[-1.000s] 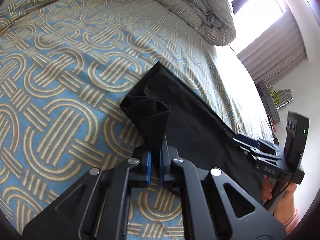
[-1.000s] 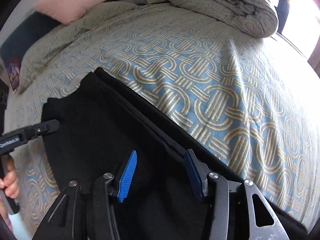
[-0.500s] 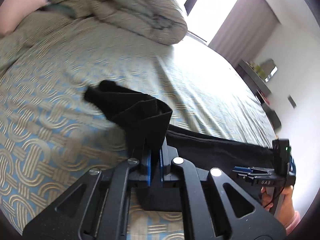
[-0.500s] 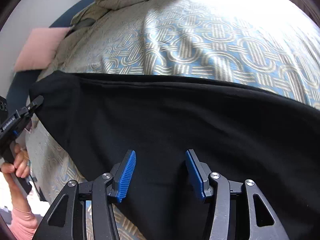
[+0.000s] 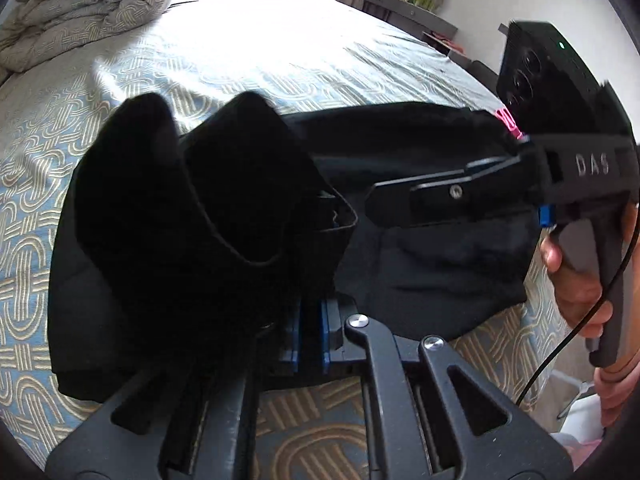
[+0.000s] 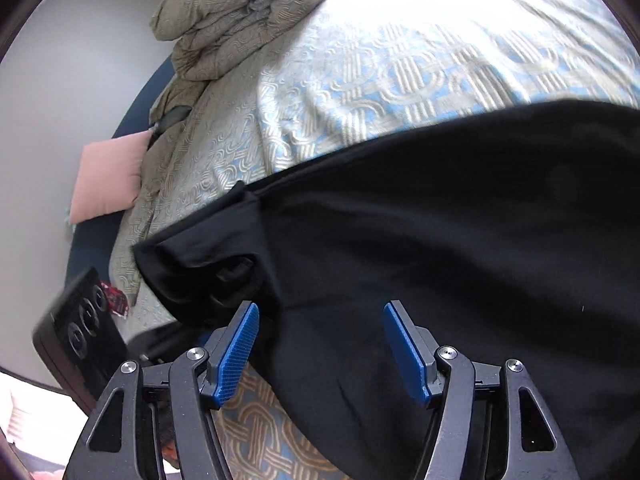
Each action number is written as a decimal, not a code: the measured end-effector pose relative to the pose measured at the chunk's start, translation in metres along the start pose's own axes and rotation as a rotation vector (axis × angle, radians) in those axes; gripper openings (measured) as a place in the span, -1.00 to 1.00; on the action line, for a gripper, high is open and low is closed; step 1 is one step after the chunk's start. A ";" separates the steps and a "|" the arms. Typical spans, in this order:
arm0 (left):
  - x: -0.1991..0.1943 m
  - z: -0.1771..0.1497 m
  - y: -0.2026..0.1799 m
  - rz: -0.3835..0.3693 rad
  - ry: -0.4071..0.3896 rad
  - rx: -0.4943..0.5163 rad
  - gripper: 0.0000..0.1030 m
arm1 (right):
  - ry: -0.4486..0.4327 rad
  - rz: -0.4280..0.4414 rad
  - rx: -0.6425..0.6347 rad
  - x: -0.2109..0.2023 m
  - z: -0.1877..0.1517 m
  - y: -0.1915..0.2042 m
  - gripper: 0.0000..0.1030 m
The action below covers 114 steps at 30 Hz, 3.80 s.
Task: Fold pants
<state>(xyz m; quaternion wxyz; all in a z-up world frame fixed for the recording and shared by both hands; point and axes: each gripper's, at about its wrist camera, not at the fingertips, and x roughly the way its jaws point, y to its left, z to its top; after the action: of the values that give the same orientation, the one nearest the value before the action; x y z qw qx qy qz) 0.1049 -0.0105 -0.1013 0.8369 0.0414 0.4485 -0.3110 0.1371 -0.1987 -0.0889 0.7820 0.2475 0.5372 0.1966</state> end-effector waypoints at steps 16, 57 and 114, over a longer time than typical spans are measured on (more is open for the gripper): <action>-0.017 -0.006 -0.016 -0.002 -0.029 0.120 -0.83 | 0.080 0.166 0.059 0.027 0.002 -0.005 0.38; -0.078 -0.044 0.081 0.163 -0.087 -0.071 -0.40 | -0.264 -0.413 0.053 0.004 0.023 0.008 0.54; -0.027 -0.020 0.060 0.327 0.008 -0.018 0.54 | -0.186 0.171 -0.119 -0.029 0.074 0.124 -0.84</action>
<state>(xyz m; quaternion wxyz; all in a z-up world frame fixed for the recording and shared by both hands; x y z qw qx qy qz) 0.1134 0.0579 -0.1050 0.8749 0.1079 0.4419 -0.1664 0.1916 -0.1291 0.0289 0.8222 0.2625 0.4268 0.2702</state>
